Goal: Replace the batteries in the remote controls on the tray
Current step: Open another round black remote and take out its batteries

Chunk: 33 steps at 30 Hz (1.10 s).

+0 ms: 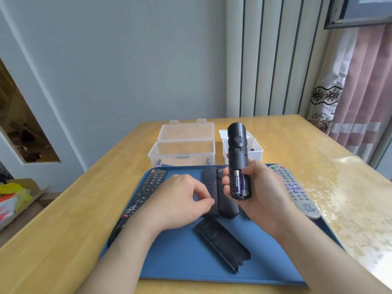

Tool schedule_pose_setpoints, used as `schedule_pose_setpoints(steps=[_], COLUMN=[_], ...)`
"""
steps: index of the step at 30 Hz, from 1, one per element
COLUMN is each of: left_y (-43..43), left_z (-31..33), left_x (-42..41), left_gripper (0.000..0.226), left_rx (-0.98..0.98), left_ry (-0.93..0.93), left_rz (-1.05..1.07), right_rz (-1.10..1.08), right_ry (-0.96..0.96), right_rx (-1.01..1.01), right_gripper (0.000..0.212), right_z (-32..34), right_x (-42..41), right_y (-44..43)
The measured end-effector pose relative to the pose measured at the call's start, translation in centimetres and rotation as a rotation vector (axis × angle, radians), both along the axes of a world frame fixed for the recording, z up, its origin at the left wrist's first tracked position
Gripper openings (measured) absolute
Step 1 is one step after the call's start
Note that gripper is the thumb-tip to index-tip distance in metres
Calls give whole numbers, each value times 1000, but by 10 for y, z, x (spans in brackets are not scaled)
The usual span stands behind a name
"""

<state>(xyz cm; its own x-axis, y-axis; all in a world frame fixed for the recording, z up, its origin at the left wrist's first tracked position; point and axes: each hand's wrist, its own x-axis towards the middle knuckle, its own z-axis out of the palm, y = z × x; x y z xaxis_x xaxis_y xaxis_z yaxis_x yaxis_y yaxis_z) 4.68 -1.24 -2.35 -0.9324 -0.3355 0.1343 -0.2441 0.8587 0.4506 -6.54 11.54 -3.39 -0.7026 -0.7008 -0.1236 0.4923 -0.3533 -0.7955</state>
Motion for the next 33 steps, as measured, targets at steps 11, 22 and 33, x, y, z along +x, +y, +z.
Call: schedule_pose_setpoints(steps=[11, 22, 33], left_y=[25, 22, 19], left_z=[-13, -14, -14], left_x=[-13, -11, -10], left_gripper=[28, 53, 52], left_rx=[-65, -52, -64], left_ry=[516, 520, 487], left_rz=[-190, -132, -198], right_rz=[140, 248, 193], right_ry=[104, 124, 147], right_rx=[18, -30, 21], right_gripper=[28, 43, 38], right_z=[-8, -7, -5], right_x=[-1, 1, 2], right_y=[-3, -2, -2])
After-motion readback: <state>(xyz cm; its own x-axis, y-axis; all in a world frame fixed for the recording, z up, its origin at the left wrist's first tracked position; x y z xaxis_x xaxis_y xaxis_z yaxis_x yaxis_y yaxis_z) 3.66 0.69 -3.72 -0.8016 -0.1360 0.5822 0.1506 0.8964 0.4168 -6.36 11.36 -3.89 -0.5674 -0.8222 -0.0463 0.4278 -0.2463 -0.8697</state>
